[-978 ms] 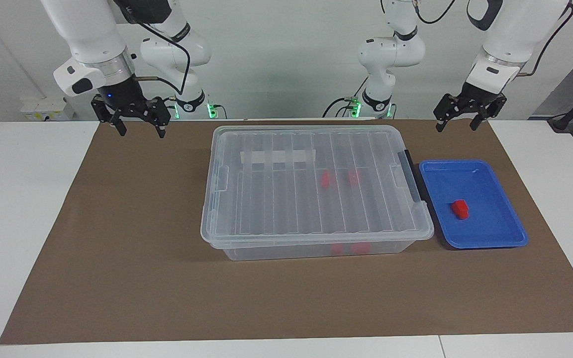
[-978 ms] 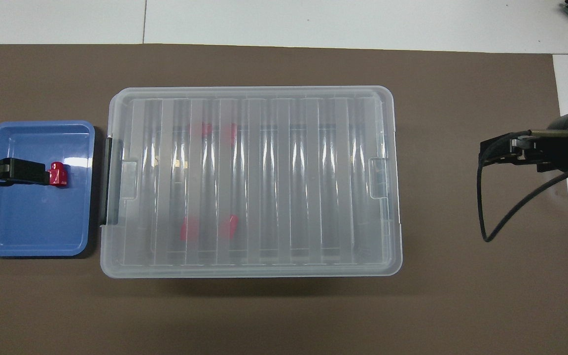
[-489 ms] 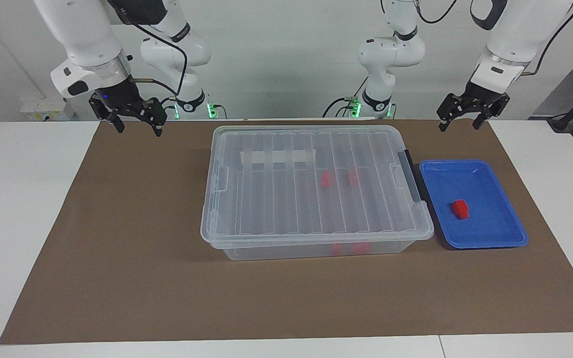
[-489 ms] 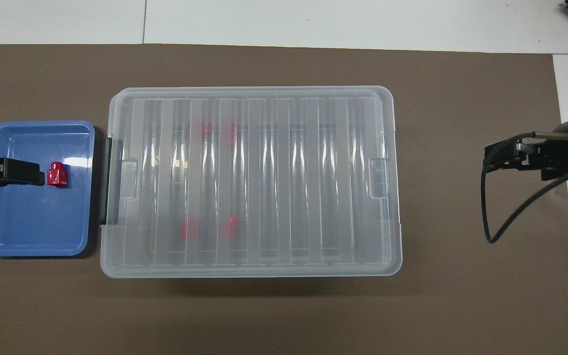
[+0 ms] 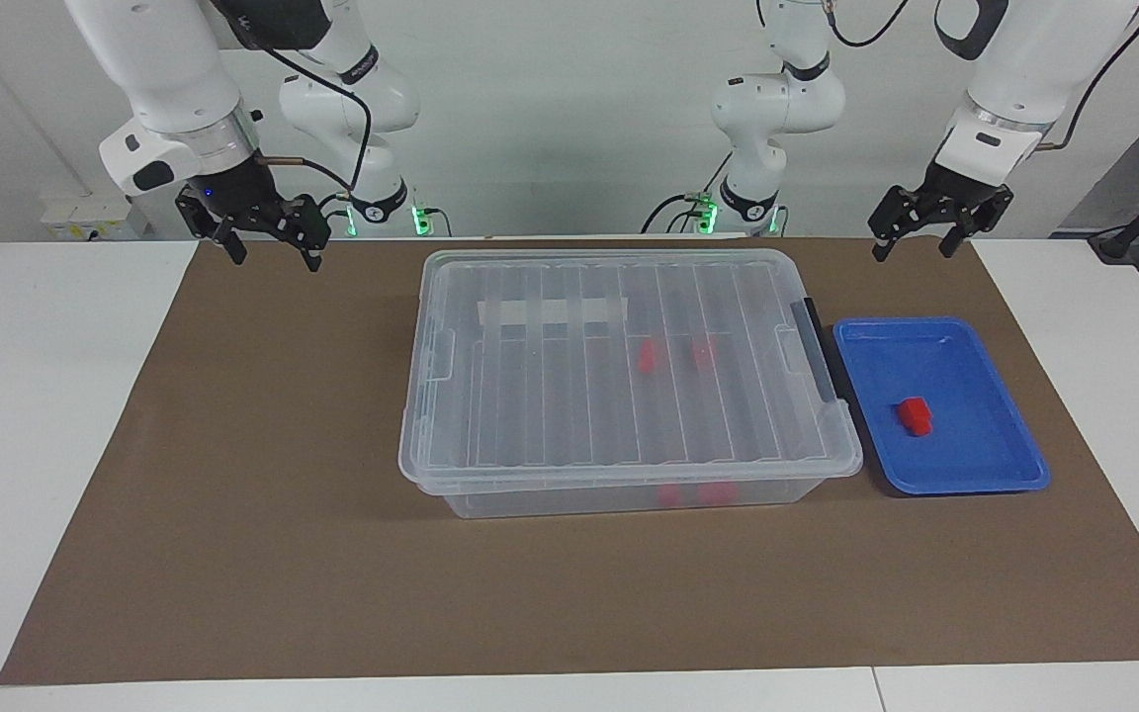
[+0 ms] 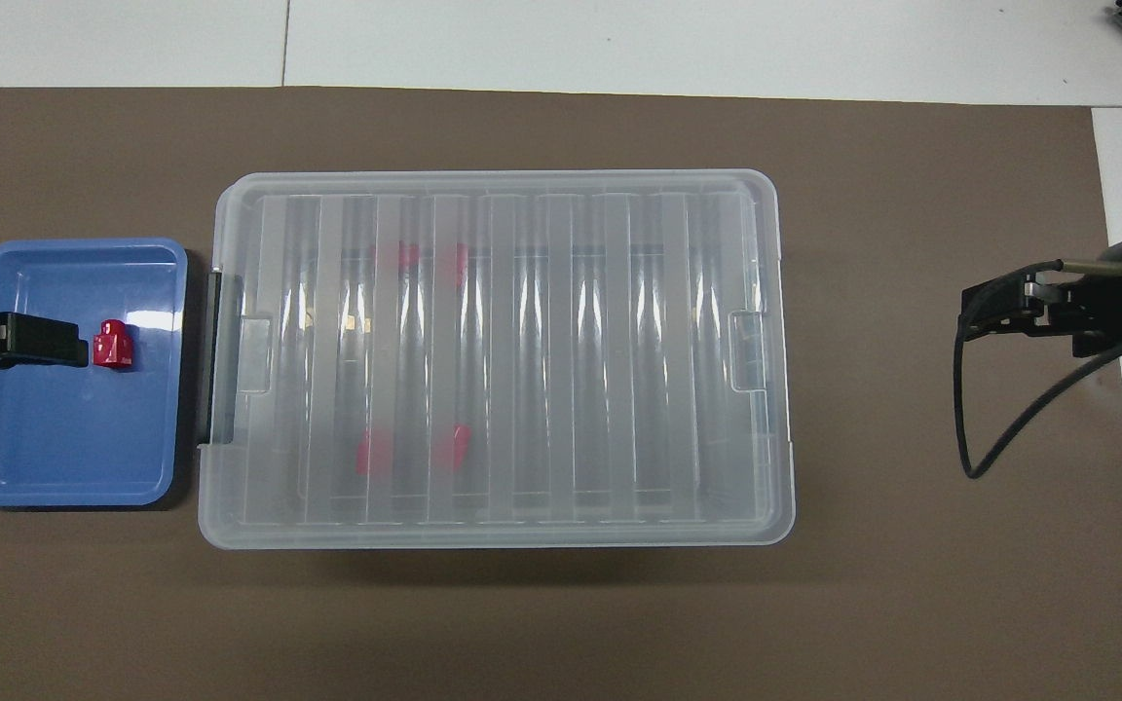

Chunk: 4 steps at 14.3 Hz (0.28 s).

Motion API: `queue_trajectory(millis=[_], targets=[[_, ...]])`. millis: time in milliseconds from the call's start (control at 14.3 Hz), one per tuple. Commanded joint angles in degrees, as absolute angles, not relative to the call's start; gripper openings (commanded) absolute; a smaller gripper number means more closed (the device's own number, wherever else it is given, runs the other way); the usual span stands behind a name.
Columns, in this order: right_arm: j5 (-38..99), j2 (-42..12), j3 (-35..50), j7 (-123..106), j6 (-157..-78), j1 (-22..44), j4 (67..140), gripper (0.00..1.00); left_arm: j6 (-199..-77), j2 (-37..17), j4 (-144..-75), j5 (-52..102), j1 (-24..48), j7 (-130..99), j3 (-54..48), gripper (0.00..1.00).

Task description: Place red block in blue tray from box

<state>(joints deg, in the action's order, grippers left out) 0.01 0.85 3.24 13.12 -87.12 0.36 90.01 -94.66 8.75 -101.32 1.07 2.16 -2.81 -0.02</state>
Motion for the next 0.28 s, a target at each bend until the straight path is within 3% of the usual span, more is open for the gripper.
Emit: queue_trajectory(millis=[0,210], targets=[[0.9,2.2,3.7,14.0,-87.4,-0.9,91.6,1.0,-93.5,9.3,-101.2,1.5,1.9,-3.2,-0.1,1.0],[1.1,2.2,3.7,13.7,-87.5,-1.1,91.6,1.0,-93.5,9.3,-101.2,1.5,1.9,-3.2,-0.1,1.0]])
